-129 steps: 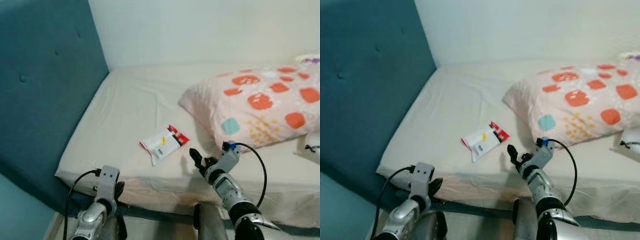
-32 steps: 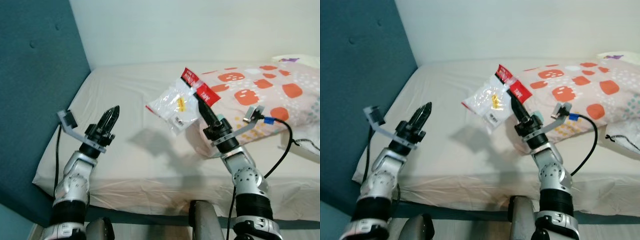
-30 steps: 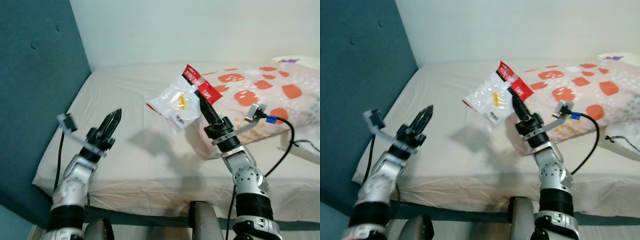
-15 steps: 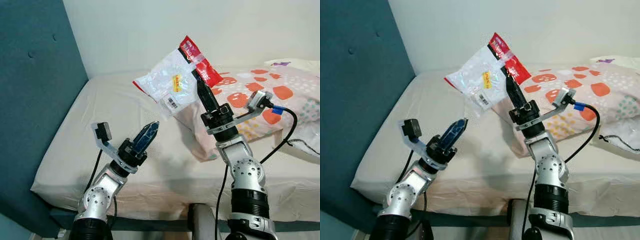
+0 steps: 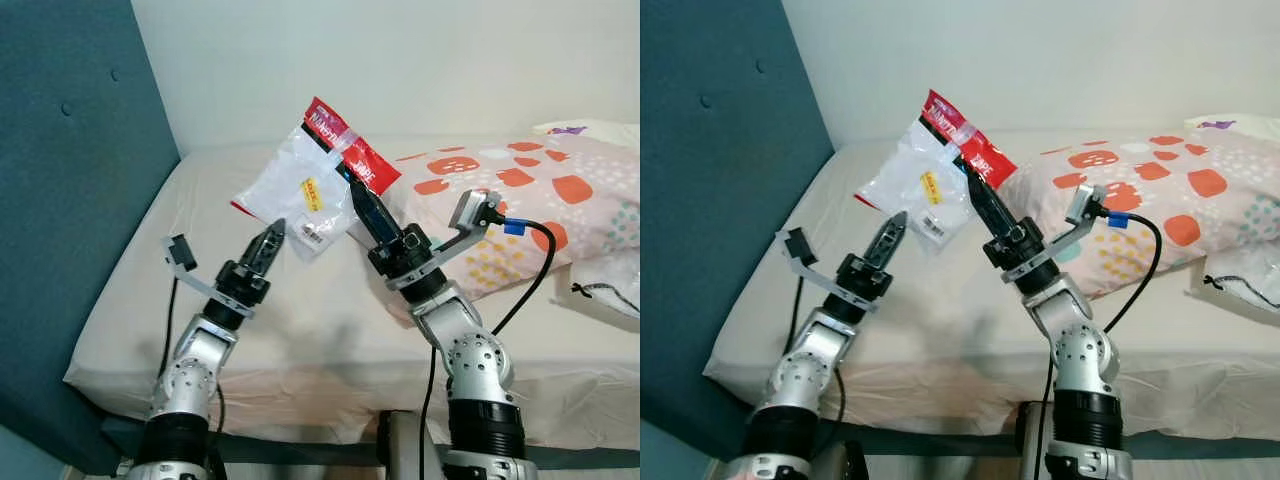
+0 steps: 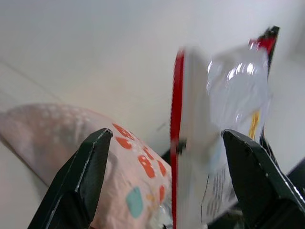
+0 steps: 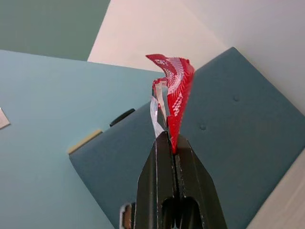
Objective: Clean up the room
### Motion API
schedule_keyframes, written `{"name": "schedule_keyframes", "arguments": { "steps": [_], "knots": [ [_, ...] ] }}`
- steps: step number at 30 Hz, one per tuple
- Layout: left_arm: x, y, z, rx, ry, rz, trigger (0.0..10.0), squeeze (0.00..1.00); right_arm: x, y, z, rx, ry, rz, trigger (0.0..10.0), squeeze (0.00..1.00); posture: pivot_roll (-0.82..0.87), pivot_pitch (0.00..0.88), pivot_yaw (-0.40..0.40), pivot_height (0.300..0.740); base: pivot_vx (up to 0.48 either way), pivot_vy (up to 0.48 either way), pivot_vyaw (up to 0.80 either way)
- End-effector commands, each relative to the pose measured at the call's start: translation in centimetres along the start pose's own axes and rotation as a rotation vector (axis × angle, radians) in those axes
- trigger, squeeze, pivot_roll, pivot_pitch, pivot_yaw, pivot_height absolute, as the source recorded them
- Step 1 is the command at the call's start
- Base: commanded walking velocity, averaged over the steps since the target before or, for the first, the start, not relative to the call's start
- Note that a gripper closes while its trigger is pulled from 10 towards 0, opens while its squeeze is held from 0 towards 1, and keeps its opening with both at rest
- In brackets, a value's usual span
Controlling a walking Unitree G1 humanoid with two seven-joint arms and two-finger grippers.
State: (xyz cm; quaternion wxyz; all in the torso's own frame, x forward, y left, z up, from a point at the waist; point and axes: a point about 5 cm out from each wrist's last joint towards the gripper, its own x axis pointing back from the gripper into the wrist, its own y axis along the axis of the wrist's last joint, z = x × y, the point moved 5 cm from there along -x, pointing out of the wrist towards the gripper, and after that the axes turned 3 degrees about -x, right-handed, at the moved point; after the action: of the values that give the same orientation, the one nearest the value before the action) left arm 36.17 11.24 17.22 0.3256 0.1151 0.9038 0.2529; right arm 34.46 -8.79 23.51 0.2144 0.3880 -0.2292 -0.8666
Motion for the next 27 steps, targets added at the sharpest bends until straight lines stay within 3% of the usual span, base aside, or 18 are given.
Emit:
{"name": "schedule_keyframes", "arguments": {
  "steps": [1, 2, 3, 8, 10, 14, 19, 22, 27],
  "knots": [
    [0.0, 0.8, 0.3, -0.019, 0.003, -0.017, 10.0, 0.00, 0.2, -0.7, 0.0, 0.004, -0.015, 0.032, 0.0, 0.00, -0.10, 0.003, 0.022, 0.500, 0.000, 0.000, 0.00],
    [0.0, 0.8, 0.3, -0.019, 0.003, -0.017, 10.0, 0.00, 0.2, -0.7, 0.0, 0.004, -0.015, 0.032, 0.0, 0.00, -0.10, 0.003, 0.022, 0.500, 0.000, 0.000, 0.00],
    [-0.1, 1.0, 0.0, -0.012, -0.017, -0.026, 0.0, 0.00, 0.3, -0.8, -0.1, 0.005, -0.021, 0.038, 0.0, 0.00, -0.10, 0.003, 0.022, 0.500, 0.000, 0.000, 0.00],
    [-0.1, 1.2, -0.5, 0.009, -0.044, -0.044, 0.0, 0.00, 0.3, -1.1, -0.2, 0.005, -0.031, 0.048, 0.0, 0.00, -0.09, 0.005, 0.020, 0.500, 0.000, 0.000, 0.00],
    [0.2, 1.1, -1.6, 0.072, -0.116, -0.051, 0.0, 0.00, 0.4, -1.4, -0.4, 0.005, -0.043, 0.058, 0.0, 0.00, -0.09, 0.007, 0.017, 0.500, 0.000, 0.000, 0.00],
    [0.3, 0.9, -2.4, 0.101, -0.169, -0.038, 0.0, 0.00, 0.4, -1.5, -0.5, 0.008, -0.050, 0.063, 0.0, 0.00, -0.09, 0.007, 0.017, 0.500, 0.000, 0.000, 0.00],
    [0.4, 0.5, -2.8, 0.105, -0.187, -0.022, 0.0, 0.00, 0.4, -1.5, -0.5, 0.009, -0.054, 0.065, 0.0, 0.00, -0.10, 0.008, 0.016, 0.500, 0.000, 0.000, 0.00],
    [0.5, 0.0, -3.8, 0.135, -0.252, 0.009, 0.0, 0.00, 0.5, -1.6, -0.8, 0.017, -0.070, 0.073, 0.0, 0.00, -0.10, 0.006, 0.014, 0.500, 0.000, 0.000, 0.00],
    [0.5, -0.2, -3.7, 0.125, -0.244, 0.015, 0.0, 0.00, 0.5, -1.7, -1.2, 0.038, -0.096, 0.082, 0.2, 0.00, -0.10, 0.008, 0.014, 0.500, 0.000, 0.000, 0.00]
  ]
}}
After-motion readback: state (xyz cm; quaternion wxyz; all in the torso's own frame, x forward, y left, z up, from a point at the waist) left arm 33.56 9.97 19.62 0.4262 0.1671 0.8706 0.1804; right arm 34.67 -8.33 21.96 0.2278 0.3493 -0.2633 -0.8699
